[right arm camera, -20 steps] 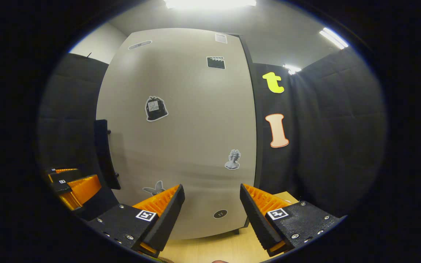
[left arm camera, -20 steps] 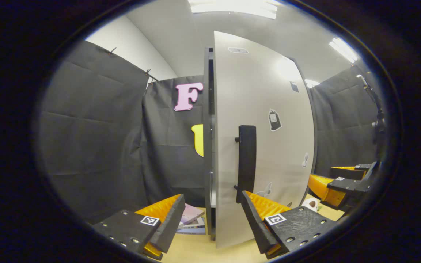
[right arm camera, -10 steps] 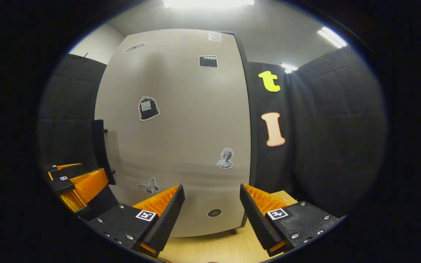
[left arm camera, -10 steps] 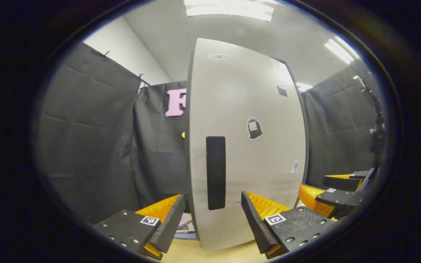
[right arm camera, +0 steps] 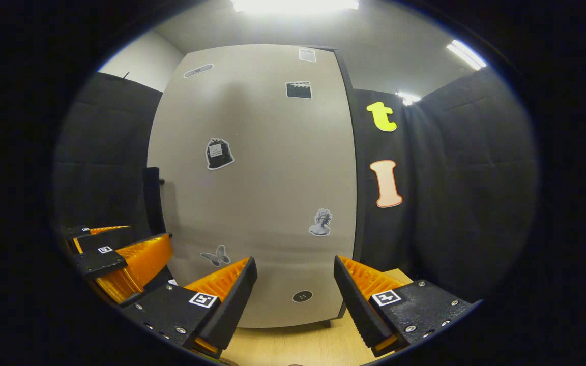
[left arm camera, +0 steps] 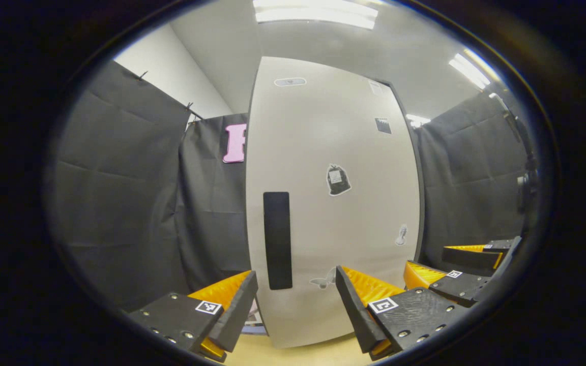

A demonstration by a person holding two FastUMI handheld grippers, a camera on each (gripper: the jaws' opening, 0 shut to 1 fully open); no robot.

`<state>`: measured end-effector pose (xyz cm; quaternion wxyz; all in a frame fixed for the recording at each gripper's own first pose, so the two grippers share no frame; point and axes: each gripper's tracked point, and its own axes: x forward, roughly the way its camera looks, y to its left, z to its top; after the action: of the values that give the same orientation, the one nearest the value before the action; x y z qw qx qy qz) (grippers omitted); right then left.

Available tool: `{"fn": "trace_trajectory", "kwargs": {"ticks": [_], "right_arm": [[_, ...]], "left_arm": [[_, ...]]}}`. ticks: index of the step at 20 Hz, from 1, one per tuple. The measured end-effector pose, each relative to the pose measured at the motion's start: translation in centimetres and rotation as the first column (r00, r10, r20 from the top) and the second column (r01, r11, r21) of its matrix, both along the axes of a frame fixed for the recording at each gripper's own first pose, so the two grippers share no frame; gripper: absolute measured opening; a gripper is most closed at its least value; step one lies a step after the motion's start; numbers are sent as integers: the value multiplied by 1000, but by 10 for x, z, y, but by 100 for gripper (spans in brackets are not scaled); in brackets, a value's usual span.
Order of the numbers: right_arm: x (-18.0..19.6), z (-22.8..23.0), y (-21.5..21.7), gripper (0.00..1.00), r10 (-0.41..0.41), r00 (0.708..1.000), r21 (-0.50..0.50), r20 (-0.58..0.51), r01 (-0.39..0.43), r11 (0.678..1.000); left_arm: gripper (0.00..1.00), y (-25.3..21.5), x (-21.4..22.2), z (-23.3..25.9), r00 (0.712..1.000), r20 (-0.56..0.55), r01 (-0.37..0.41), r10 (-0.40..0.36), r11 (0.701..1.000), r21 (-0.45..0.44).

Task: Open the cabinet door with the right hand, grasp the bottle in the cabinet with the left hand and place it on the coaster, then close the cabinet door with the right hand.

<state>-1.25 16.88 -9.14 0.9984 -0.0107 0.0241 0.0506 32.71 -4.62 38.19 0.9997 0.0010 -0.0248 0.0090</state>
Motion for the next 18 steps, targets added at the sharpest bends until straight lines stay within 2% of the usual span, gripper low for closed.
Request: {"fn": "trace_trajectory", "kwargs": {"ticks": [4, 5, 6, 11, 12, 18], "right_arm": [[-2, -2, 4, 94, 14, 1000, -8, -1, -14, 1000], [-2, -1, 3, 94, 14, 1000, -7, 1, -14, 1000], [-2, -2, 3, 94, 15, 1000, -5, 1, -15, 1000], [-1, -6, -1, 92, 11, 1000, 1, -10, -11, 1000], [-2, -4, -2, 94, 5, 1000, -3, -6, -5, 1000], [0, -4, -1, 92, 19, 1000, -3, 0, -19, 1000]], "left_arm": [[92, -5, 4, -1, 1000, 0, 10, -10, 1000, 4], [88, -5, 5, -5, 1000, -6, 13, -13, 1000, 4], [92, -6, 8, -6, 1000, -11, 14, -14, 1000, 2], [92, -2, 10, -16, 999, -24, 24, -24, 1000, -15], [88, -2, 9, -16, 1000, -21, 23, -24, 1000, -20], [92, -4, 3, -12, 999, -8, 34, -34, 999, -24]]}}
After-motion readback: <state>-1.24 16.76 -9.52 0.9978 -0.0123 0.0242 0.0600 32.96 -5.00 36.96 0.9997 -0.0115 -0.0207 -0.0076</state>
